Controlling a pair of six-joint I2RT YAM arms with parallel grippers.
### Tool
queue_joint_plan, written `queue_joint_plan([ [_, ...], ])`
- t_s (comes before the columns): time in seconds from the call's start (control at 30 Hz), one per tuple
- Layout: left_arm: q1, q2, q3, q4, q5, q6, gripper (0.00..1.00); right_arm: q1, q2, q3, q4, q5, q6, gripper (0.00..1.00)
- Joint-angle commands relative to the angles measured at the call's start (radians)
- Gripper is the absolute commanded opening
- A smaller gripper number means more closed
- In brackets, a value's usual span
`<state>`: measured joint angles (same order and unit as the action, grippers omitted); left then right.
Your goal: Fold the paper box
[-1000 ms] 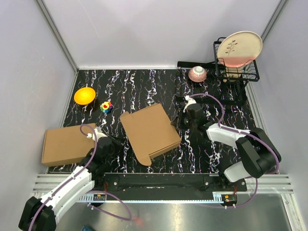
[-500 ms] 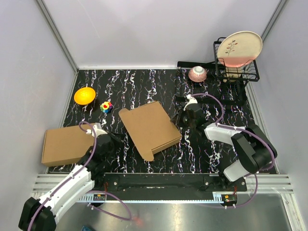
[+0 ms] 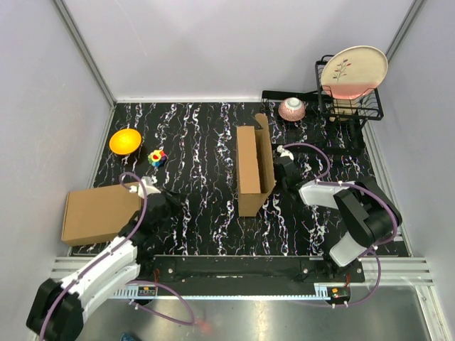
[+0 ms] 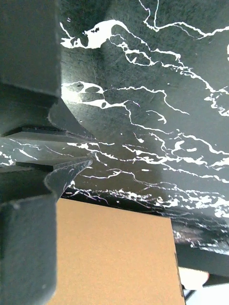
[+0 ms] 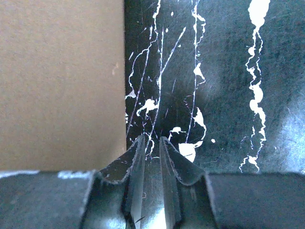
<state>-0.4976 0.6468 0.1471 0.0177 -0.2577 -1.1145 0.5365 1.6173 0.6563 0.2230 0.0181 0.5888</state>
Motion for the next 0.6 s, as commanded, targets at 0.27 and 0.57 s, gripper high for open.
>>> queue_joint_plan([
  [0.27, 0.001, 0.378, 0.227, 0.317, 0.058, 0.059, 0.23, 0.006, -0.01, 0.02, -0.172, 0.033, -0.027, 0.27],
  [0.57, -0.039, 0.671, 0.499, 0.384, 0.143, 0.084, 0.26, 0.006, -0.089, 0.048, -0.246, 0.1, -0.015, 0.31],
])
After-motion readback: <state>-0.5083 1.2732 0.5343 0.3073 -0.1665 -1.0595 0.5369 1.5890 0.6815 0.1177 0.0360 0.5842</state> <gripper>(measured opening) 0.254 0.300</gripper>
